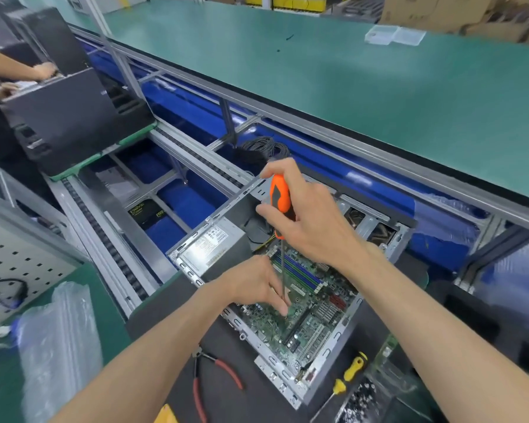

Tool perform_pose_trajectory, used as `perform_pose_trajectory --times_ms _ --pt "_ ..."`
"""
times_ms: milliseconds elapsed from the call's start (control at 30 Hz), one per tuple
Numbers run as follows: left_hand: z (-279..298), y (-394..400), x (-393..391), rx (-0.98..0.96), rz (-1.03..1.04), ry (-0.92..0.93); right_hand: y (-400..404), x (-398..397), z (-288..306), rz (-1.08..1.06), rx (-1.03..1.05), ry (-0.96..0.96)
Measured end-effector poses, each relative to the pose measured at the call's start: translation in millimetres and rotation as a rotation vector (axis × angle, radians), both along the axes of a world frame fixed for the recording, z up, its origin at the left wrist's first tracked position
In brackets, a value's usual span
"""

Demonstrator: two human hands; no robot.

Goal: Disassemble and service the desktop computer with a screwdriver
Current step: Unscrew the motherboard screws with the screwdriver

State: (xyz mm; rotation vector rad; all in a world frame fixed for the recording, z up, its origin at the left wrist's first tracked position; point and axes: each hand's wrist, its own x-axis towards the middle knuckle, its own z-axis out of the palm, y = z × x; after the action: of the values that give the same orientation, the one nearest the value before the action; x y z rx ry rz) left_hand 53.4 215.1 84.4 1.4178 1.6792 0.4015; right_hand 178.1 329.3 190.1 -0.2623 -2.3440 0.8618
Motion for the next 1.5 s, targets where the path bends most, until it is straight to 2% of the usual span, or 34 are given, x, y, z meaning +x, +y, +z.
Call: perform_pose_trajectory --times_ms 300,900,1033,1300,1500 --pt "-7.5 1.7 9.7 -0.212 -0.189 0.058 -13.0 8.1 -20.4 0.099 -0.090 -0.078" --pt "-11.0 1.3 8.9 -0.305 -0.233 0.068 -23.7 4.2 -21.9 0.147 -0.133 -0.101" --pt "-11.5 -0.2 9.0 -0.334 -0.250 0.056 -26.8 4.0 -9.8 0.191 -0.079 -0.086" --pt "-16.6 -3.4 5.4 -0.394 -0.303 0.099 -38.6 -0.5 18.9 0.203 0.293 -0.247" --pt "-9.6 -4.9 7.5 -0.438 -0.271 0.079 -33.4 6.0 33.5 0.361 0.152 -0.330"
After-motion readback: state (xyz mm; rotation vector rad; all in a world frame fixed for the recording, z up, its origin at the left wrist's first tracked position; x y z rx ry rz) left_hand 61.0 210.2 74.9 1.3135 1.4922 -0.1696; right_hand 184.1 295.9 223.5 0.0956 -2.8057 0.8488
